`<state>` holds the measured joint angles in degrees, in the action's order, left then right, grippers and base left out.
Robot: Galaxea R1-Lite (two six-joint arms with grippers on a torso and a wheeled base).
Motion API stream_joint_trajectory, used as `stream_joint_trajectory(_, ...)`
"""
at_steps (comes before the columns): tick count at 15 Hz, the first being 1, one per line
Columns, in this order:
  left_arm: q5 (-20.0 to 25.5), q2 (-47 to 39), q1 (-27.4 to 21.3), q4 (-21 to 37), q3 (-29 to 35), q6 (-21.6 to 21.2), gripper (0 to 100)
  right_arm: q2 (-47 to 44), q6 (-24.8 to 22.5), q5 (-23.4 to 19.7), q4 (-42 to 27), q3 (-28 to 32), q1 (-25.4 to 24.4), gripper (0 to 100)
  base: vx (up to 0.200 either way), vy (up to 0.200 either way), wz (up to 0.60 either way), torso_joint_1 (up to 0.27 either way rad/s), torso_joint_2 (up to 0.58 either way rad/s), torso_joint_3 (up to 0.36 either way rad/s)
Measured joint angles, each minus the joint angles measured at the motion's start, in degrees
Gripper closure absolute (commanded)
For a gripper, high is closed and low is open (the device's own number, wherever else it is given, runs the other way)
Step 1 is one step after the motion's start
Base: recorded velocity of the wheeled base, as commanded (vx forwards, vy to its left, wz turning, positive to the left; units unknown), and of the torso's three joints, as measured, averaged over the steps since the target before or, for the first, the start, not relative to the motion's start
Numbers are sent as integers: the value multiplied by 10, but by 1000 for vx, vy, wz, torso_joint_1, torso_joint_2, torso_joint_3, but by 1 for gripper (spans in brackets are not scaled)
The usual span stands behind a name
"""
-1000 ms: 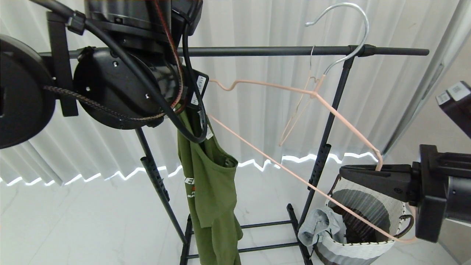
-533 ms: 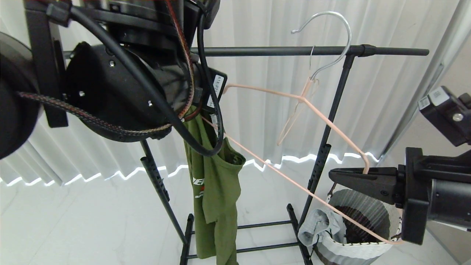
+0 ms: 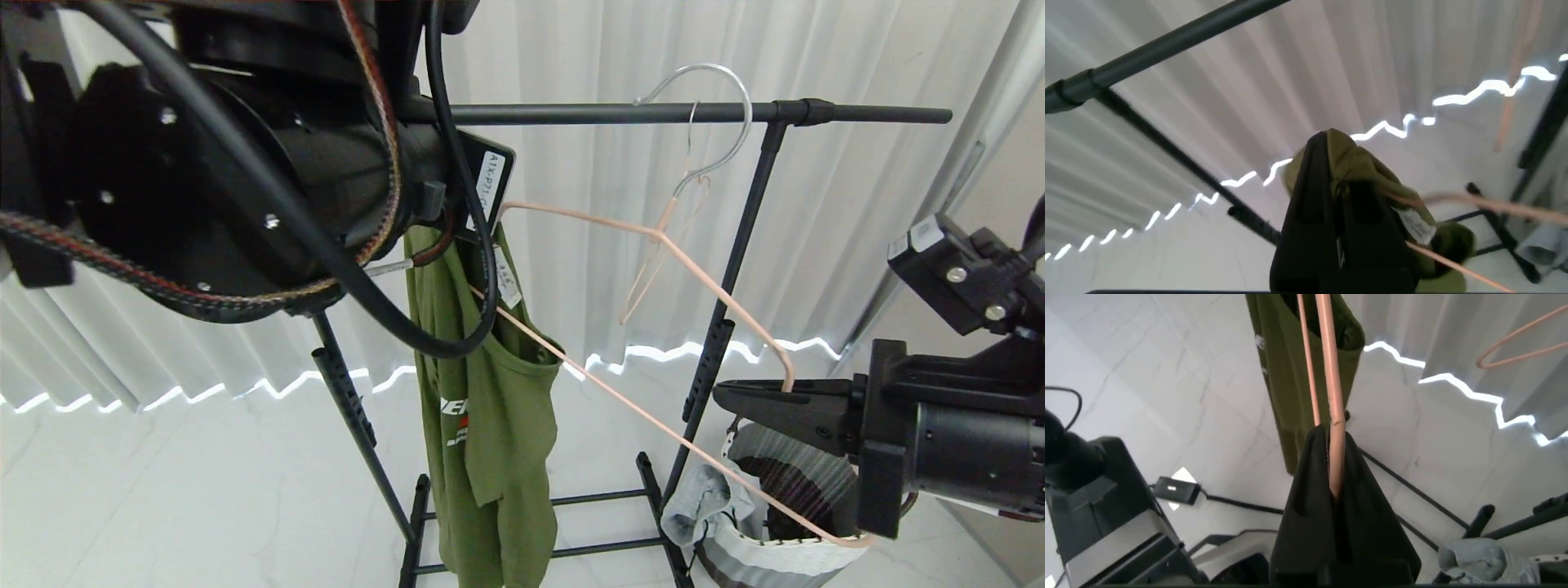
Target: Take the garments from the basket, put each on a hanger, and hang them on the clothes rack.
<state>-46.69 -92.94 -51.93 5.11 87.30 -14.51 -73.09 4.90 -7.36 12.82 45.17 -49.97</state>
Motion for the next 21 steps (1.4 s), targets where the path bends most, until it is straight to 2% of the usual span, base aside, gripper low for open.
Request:
stream_joint_trajectory(4,12,6,-22,0,-3,5,100,-42,2,-2,38,7,1,100,0,0,0,0,0,0)
stream_joint_trajectory(8,20,7,-53,0,-4,24,100,-78,2,-3,39,38,1,100,0,0,0,0,0,0)
stream_joint_trajectory(12,20,13,-58,0,-8,26,100,-111,3,0,39,68,2,100,0,0,0,0,0,0)
stream_joint_trajectory(16,20,24,-71,0,-23,51,100,-137,3,1,40,100,7,100,0,0,0,0,0,0)
stream_joint_trajectory(21,20,49,-78,-1,-84,56,100,-143,-14,2,41,112,10,100,0,0,0,0,0,0)
